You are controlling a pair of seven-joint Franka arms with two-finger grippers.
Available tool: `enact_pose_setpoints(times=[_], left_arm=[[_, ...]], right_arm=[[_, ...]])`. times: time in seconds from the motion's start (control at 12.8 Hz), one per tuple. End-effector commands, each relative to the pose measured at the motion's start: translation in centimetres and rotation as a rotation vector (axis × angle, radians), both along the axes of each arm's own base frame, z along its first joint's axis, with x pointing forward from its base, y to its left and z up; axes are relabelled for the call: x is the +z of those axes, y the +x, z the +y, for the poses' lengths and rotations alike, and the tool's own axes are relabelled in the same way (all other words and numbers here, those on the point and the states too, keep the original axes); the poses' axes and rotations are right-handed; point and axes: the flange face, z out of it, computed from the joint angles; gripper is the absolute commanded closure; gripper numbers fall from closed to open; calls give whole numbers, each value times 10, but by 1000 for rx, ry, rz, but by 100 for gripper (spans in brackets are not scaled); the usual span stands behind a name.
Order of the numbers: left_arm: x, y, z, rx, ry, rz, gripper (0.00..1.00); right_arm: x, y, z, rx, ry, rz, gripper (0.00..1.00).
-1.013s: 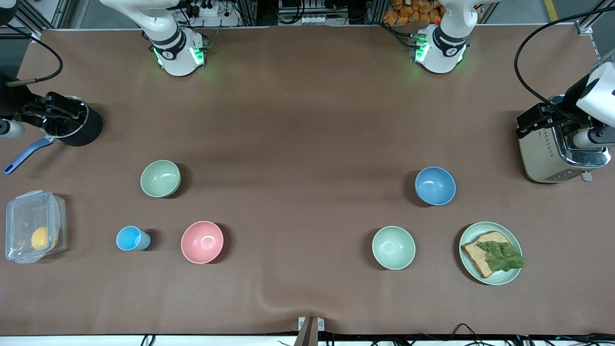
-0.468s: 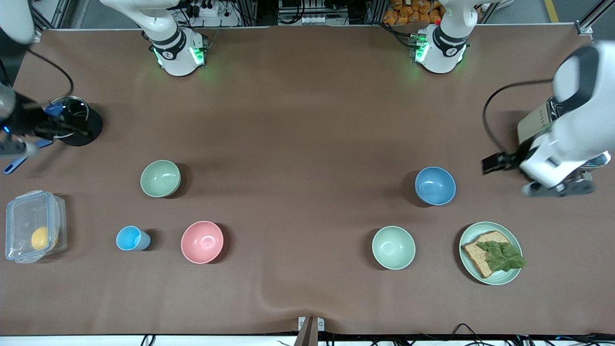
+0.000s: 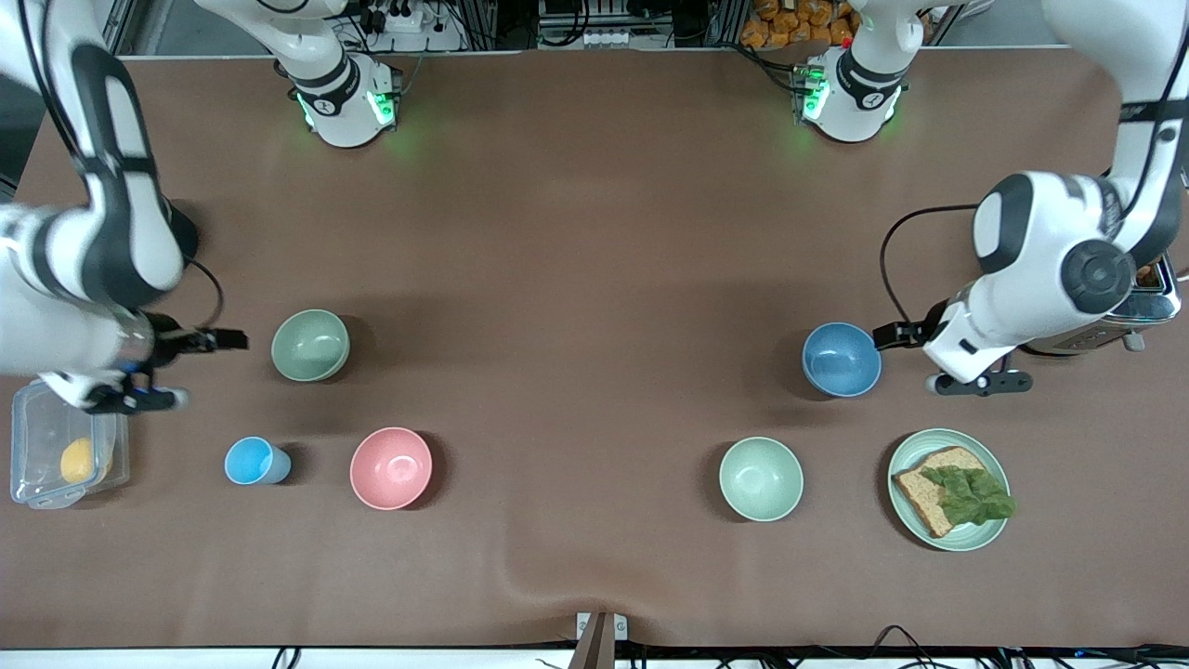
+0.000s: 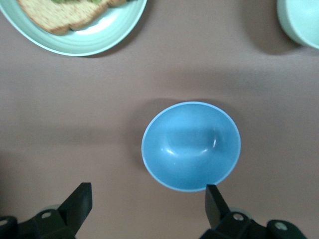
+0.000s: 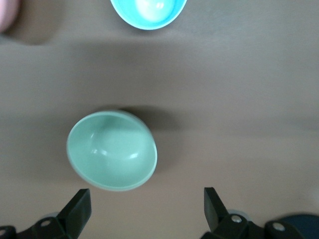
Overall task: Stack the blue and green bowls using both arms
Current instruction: 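Reach the right gripper to the green bowl while the left gripper reaches the blue bowl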
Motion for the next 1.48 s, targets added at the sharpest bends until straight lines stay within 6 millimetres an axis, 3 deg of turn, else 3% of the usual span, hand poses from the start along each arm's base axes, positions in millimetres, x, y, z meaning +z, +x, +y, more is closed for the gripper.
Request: enact_pose_setpoints(times=[0.0, 0.31, 0.55, 0.62, 0.7, 0.78, 0.86, 0.94, 1.17, 1.4], left_arm=[[-46, 3, 2, 28, -25, 21, 2], [-102, 6, 15, 51, -39, 33, 10], [-111, 5, 15, 54, -41, 41, 20], [-114, 5, 14, 52, -42, 44, 30], [-114, 5, 11, 51, -42, 44, 45], [-115, 5, 12, 52, -42, 46, 59], [-114, 5, 10, 50, -43, 44, 83], [-114, 5, 9, 48, -42, 44, 100], [-111, 7, 8, 56, -41, 37, 100], [-87, 13, 4, 49, -41, -6, 100]], right_arm=[[-50, 9, 4, 21, 54, 24, 0], [-114, 0, 13, 107, 111, 112, 0], [-158, -10, 20, 108, 141, 177, 0], [-160, -10, 24, 114, 141, 179, 13], [-160, -11, 26, 113, 142, 185, 83], [-159, -11, 27, 113, 145, 185, 100], [-159, -11, 29, 115, 148, 186, 100], [-158, -10, 32, 121, 148, 185, 100], [-158, -10, 32, 124, 149, 185, 100], [-153, -8, 36, 131, 152, 177, 100]])
